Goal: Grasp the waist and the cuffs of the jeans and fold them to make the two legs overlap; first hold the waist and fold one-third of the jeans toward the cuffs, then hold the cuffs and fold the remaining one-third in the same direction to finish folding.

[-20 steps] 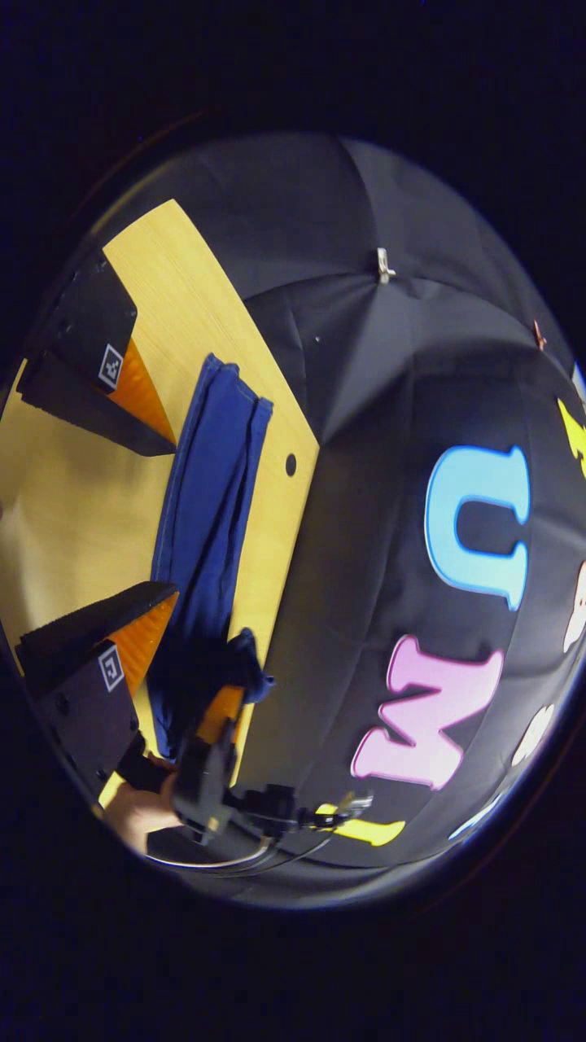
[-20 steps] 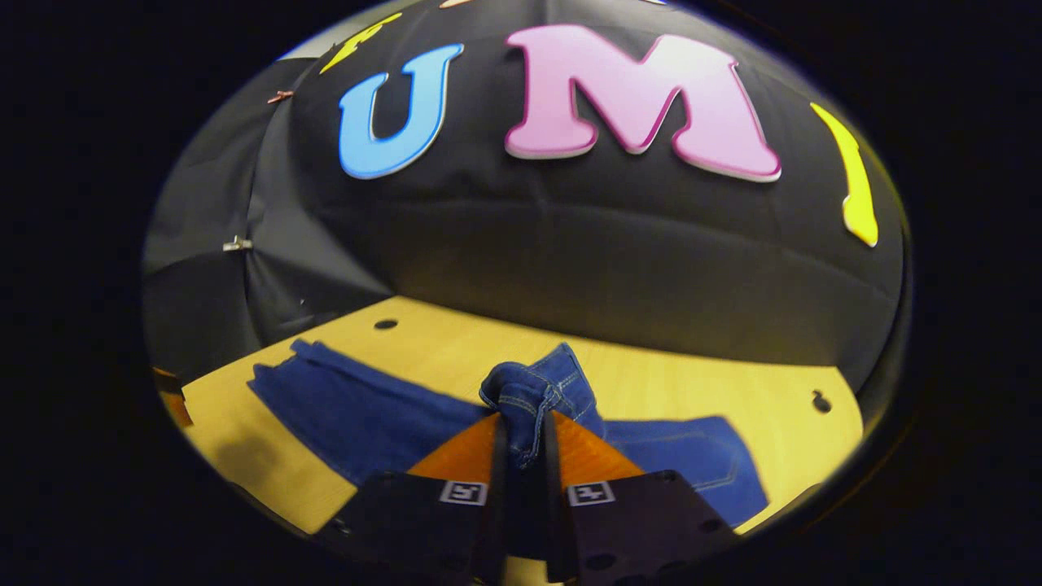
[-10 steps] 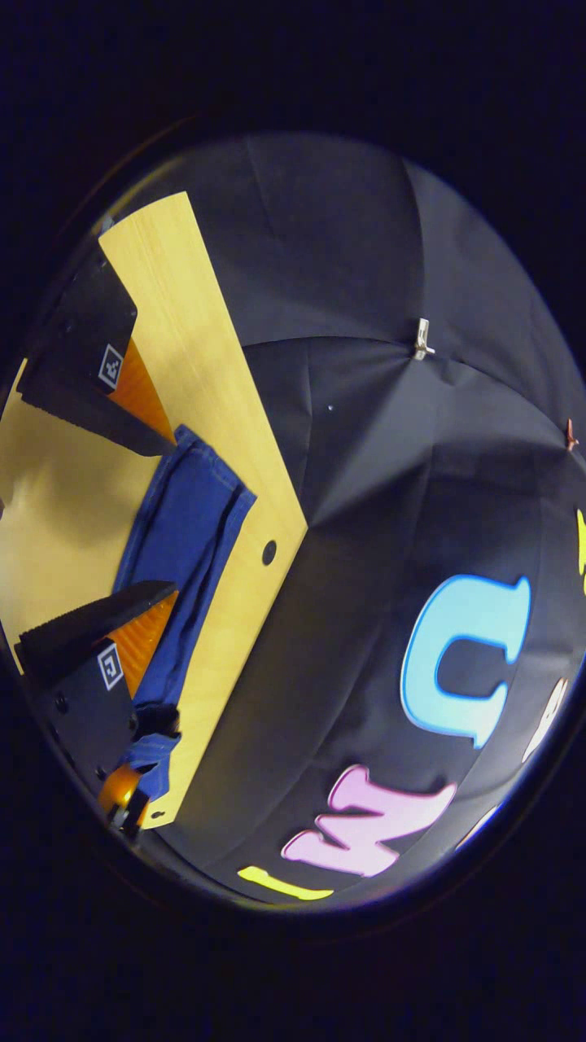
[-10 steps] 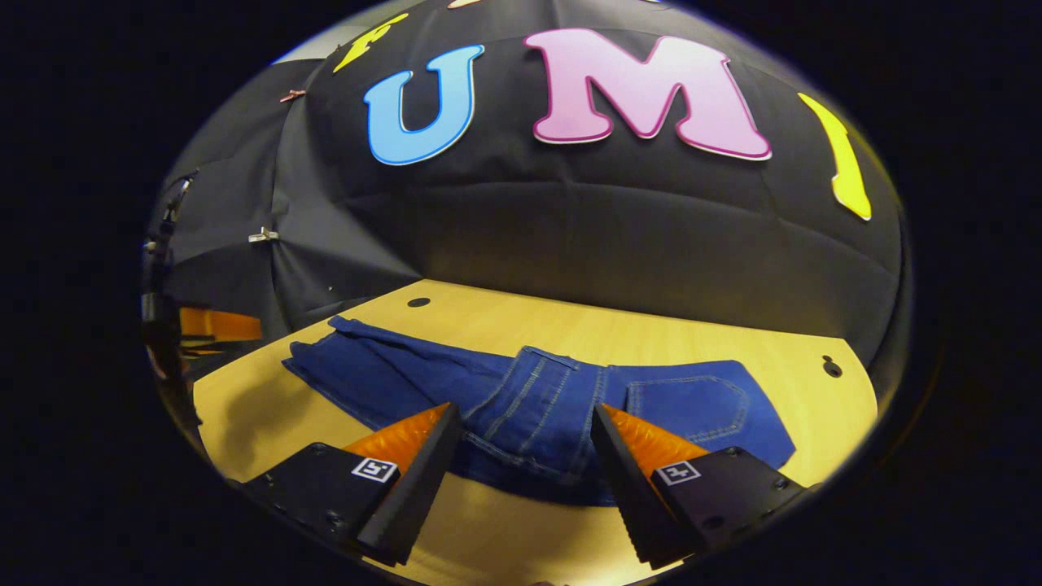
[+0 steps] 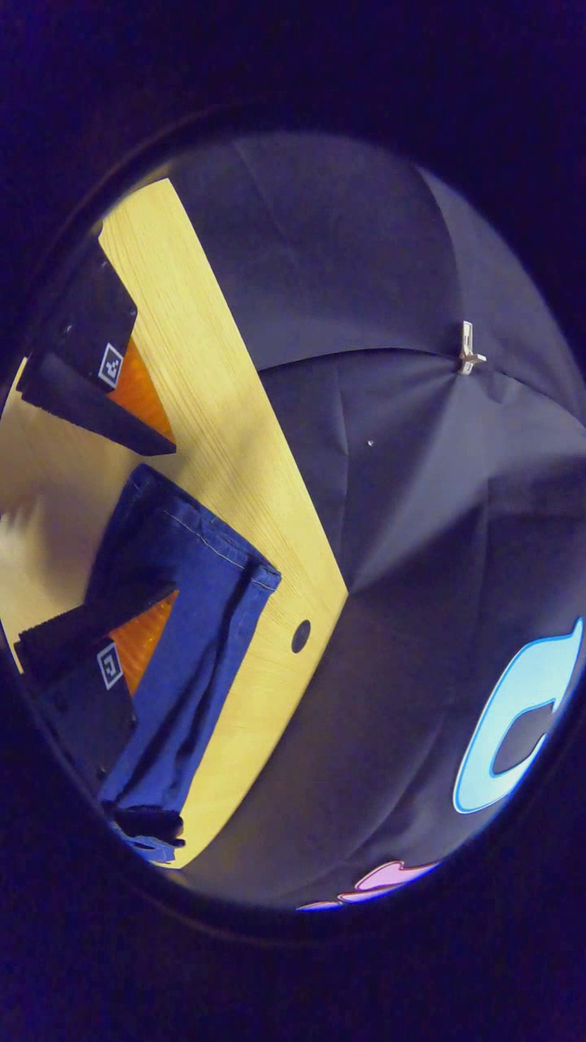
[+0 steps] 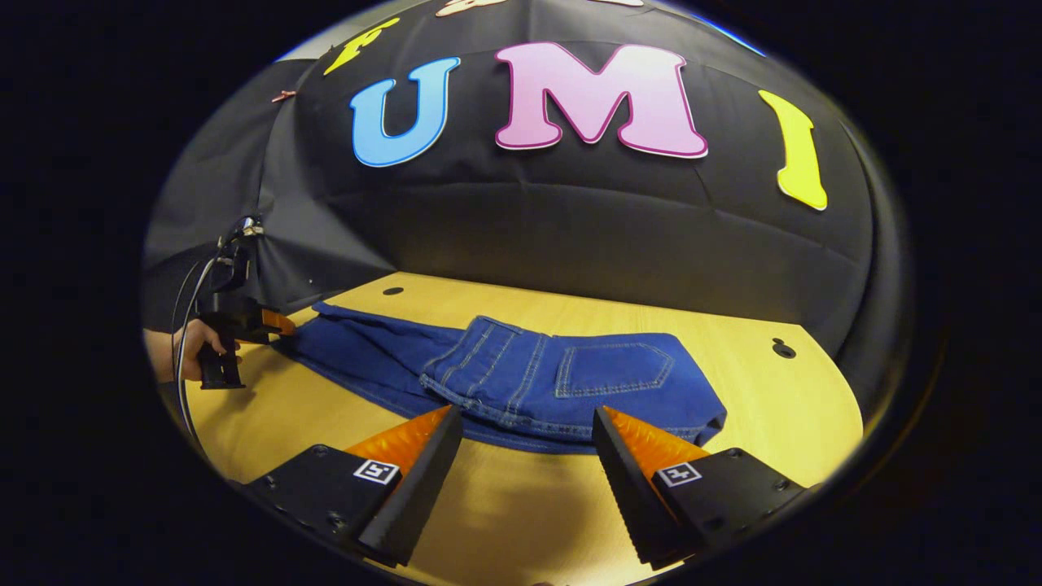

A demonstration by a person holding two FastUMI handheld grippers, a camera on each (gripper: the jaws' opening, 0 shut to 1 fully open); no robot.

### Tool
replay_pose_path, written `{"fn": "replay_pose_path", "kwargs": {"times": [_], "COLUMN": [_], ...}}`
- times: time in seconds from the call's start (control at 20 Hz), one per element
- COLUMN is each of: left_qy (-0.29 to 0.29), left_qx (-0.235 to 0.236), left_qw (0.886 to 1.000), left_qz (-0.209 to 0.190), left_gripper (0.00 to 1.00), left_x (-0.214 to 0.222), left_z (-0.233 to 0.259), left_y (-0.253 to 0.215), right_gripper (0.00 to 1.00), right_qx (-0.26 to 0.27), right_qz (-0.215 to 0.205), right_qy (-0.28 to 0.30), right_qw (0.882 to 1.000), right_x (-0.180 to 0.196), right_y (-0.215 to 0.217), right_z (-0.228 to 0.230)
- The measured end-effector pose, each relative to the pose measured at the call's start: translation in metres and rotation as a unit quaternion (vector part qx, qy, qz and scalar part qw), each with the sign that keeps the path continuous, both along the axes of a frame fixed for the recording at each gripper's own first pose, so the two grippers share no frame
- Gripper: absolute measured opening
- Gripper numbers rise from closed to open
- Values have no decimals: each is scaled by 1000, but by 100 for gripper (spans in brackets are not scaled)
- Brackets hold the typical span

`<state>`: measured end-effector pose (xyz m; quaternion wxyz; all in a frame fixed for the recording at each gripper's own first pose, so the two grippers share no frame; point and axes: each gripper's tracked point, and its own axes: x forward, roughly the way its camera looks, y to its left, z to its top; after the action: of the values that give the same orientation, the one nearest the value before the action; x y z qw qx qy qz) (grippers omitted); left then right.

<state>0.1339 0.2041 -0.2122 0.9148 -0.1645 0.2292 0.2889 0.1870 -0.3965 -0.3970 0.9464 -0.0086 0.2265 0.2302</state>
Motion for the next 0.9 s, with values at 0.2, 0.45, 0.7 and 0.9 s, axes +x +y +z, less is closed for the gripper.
{"fn": "replay_pose_path", "kwargs": {"times": [0.2,0.45,0.7,0.9], "left_qy": [25,6,-19,-27], "left_qx": [52,28,10,31], "left_qw": [998,997,996,996], "left_qz": [-24,-71,-83,-85], "left_gripper": [95,59,21,9], "left_x": [17,33,38,31], "left_z": [-6,-2,3,35], "left_y": [3,-17,-18,-26], "right_gripper": [99,99,98,98], "right_qx": [-21,-29,-20,-14], "right_qz": [-26,-39,-54,-69], "right_qy": [22,45,44,21], "right_qw": [999,998,997,997], "right_x": [1,2,8,21], "right_y": [-22,-44,-64,-84], "right_z": [-21,-35,-17,17]}}
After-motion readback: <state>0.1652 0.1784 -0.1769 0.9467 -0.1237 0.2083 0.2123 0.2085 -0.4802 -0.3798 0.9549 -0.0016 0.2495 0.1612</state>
